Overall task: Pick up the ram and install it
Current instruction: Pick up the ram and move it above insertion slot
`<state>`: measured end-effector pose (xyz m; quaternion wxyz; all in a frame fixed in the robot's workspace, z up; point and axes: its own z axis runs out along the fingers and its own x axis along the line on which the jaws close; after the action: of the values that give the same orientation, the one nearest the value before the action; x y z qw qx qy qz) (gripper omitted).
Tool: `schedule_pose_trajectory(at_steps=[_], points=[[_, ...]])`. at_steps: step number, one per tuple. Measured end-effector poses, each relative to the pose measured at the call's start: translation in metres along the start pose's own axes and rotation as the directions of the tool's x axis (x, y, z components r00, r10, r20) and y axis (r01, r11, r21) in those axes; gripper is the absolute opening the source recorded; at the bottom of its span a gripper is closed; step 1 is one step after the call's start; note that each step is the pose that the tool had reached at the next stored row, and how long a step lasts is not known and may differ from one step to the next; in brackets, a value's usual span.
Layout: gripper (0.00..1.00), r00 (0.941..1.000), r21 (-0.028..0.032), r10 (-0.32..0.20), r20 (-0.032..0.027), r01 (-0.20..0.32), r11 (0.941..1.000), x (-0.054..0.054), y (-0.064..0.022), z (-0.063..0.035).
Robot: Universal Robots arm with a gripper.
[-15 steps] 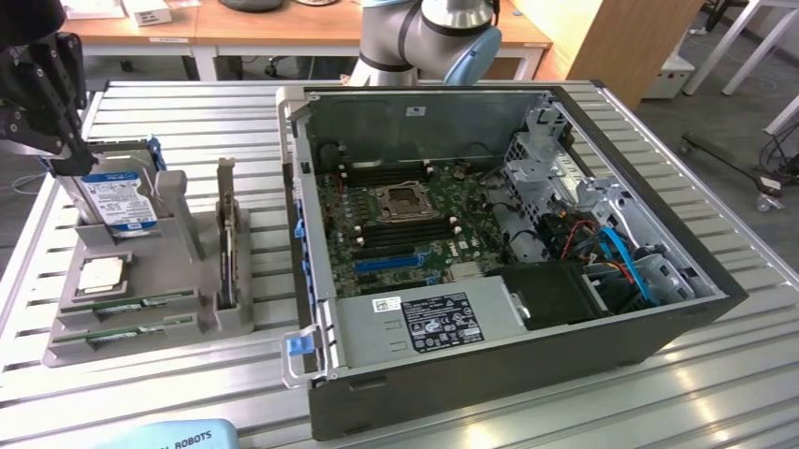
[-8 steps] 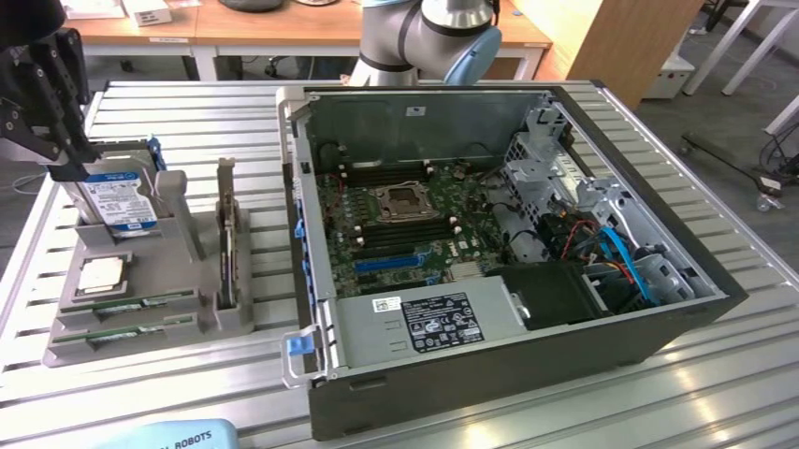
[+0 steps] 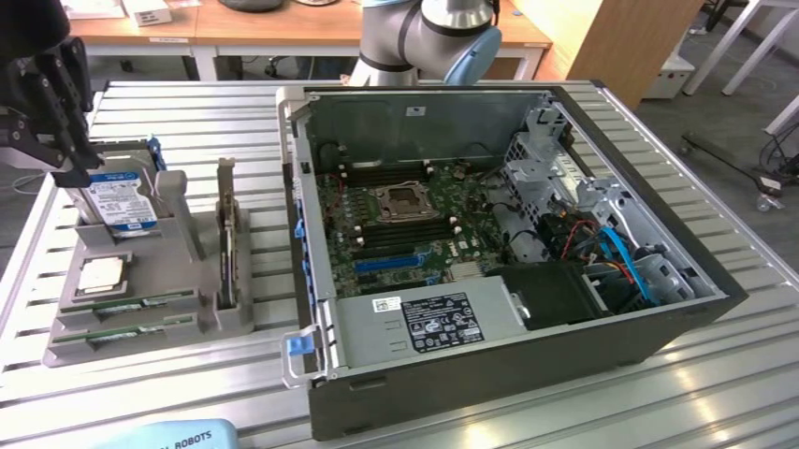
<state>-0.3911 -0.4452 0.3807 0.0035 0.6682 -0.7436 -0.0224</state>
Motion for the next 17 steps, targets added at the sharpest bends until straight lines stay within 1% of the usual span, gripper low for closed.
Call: schedule_pose_trajectory(at_steps=[17], points=[[0.29, 1.0000, 0.0001, 0.000, 0.0000, 0.000, 1.0000, 0.001, -0.0006, 0.0222]])
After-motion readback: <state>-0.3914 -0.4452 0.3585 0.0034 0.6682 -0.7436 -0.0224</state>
